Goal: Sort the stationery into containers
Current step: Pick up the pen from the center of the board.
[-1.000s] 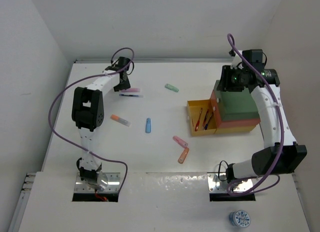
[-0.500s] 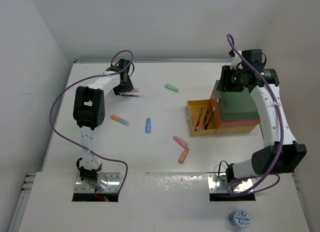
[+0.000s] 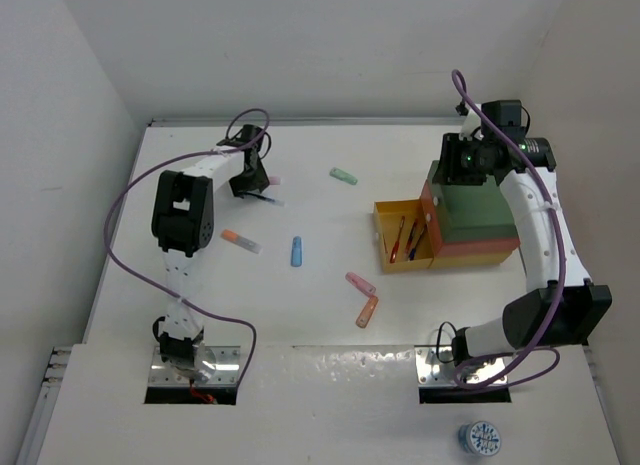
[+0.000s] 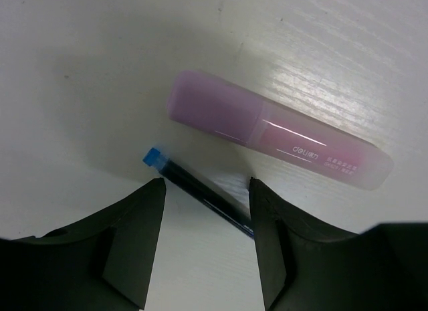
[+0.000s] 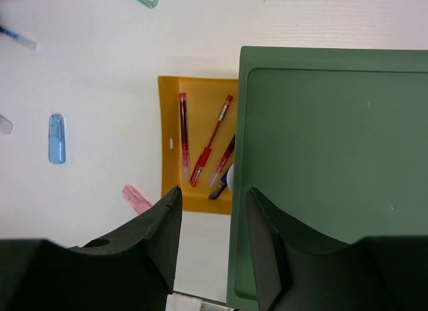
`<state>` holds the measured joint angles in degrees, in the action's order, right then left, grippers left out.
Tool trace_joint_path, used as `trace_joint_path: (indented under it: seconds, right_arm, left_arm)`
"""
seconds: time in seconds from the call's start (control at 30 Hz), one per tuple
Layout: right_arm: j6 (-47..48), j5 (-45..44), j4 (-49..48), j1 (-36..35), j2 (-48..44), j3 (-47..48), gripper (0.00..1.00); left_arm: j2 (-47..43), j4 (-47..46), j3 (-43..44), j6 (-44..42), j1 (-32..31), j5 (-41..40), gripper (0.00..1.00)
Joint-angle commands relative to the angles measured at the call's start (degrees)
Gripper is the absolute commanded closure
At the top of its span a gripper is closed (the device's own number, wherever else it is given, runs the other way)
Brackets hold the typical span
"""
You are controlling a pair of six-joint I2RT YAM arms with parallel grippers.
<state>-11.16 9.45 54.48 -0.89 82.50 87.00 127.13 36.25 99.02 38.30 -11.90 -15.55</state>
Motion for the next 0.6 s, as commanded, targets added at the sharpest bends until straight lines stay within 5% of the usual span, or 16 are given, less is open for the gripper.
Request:
trace_joint_path:
  seconds: [0.0,0.23,0.57]
  right_arm:
    - [0.1,-0.3,-1.3,-0.3,0.2,-0.1,0.57]
    - [0.2,-0.5,-1.1,-0.3,0.4,0.0,0.57]
    - [-0.1,0.6,-1.1,-0.3,0.0,-0.1,0.57]
  left_arm:
    - [1.1,-0.3,0.8,1.2,-0.3,1.0,0.41]
    - [1.1,-0.5,-0.3,1.1,-0.2,1.3,0.46]
    - [-11.4,-6.4,-18.8,2.3,-1.7,7.5,0.58]
